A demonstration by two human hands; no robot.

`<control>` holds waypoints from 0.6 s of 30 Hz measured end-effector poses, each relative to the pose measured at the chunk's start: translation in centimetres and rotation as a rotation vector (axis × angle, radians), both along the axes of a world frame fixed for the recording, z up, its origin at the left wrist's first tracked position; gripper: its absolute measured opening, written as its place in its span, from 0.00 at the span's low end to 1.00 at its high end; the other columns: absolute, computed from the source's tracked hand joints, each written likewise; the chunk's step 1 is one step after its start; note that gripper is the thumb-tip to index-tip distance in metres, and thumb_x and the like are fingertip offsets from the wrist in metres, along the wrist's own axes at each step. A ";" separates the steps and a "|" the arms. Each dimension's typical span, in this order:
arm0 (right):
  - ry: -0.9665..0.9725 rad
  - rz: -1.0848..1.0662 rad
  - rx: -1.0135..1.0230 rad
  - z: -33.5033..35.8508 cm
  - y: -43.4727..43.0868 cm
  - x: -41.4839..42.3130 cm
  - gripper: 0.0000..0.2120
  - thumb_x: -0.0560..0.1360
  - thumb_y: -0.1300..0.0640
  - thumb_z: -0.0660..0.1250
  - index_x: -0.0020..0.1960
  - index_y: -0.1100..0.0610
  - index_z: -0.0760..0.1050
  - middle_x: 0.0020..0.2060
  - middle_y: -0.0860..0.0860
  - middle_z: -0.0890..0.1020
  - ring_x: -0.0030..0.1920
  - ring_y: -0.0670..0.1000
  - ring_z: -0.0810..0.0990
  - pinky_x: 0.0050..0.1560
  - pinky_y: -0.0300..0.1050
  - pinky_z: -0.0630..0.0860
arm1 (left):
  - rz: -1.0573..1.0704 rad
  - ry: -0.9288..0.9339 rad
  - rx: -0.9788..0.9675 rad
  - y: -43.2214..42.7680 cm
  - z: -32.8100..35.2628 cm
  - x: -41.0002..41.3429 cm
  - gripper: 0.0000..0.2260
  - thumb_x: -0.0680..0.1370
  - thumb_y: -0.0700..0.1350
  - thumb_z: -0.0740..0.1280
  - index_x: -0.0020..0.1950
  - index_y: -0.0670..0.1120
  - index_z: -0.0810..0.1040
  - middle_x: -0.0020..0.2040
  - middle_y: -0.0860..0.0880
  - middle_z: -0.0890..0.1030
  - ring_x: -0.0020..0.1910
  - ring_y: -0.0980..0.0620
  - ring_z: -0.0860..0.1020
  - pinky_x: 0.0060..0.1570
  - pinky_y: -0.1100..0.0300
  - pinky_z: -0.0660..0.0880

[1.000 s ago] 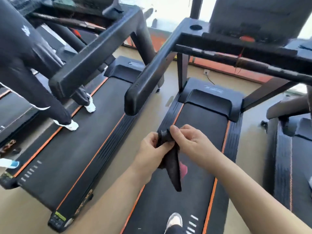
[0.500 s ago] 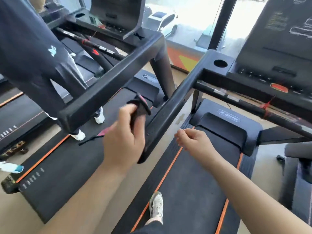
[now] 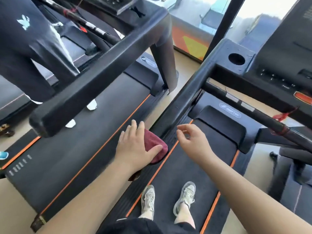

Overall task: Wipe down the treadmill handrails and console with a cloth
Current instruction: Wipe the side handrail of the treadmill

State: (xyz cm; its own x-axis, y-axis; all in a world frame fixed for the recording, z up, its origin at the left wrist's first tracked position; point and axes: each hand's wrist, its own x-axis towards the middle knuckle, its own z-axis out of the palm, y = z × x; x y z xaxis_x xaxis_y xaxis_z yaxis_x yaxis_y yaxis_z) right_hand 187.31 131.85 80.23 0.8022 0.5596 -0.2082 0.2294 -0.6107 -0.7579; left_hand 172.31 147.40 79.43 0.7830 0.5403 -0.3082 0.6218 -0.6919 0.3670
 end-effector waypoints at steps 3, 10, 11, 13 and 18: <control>-0.035 -0.003 0.012 -0.1 -0.2 1.6 0.11 0.81 0.52 0.66 0.62 0.51 0.80 0.55 0.42 0.78 0.49 0.40 0.78 0.55 0.41 0.76 | 0.040 0.091 -0.050 -1.7 -0.4 2.4 0.45 0.75 0.72 0.64 0.80 0.46 0.53 0.74 0.45 0.68 0.71 0.44 0.71 0.66 0.49 0.72; -0.190 0.018 0.003 -0.3 0.8 6.4 0.18 0.80 0.56 0.66 0.70 0.53 0.74 0.67 0.46 0.76 0.66 0.47 0.75 0.61 0.39 0.69 | 0.045 0.131 0.043 -1.1 -0.5 9.1 0.42 0.76 0.71 0.63 0.78 0.44 0.54 0.69 0.43 0.72 0.66 0.43 0.76 0.53 0.50 0.74; -0.231 0.079 -0.010 -0.6 1.1 6.5 0.20 0.80 0.57 0.67 0.72 0.53 0.73 0.70 0.47 0.74 0.68 0.49 0.74 0.62 0.41 0.71 | 0.065 0.100 0.025 -1.3 -0.5 8.9 0.45 0.77 0.70 0.63 0.81 0.44 0.50 0.72 0.44 0.70 0.68 0.43 0.74 0.57 0.49 0.74; -0.326 0.246 -0.065 -1.0 1.5 6.4 0.25 0.78 0.58 0.68 0.74 0.51 0.70 0.75 0.47 0.69 0.66 0.53 0.76 0.59 0.48 0.76 | 0.087 0.055 0.017 -1.9 -0.3 6.7 0.47 0.78 0.69 0.63 0.83 0.45 0.43 0.75 0.46 0.67 0.71 0.45 0.71 0.62 0.49 0.72; -0.446 0.460 -0.019 -2.1 0.7 4.2 0.28 0.75 0.64 0.71 0.74 0.55 0.71 0.75 0.51 0.70 0.74 0.54 0.70 0.60 0.50 0.79 | 0.076 0.125 0.111 -2.9 -0.4 0.3 0.48 0.78 0.70 0.61 0.83 0.44 0.40 0.76 0.47 0.66 0.71 0.47 0.70 0.65 0.53 0.70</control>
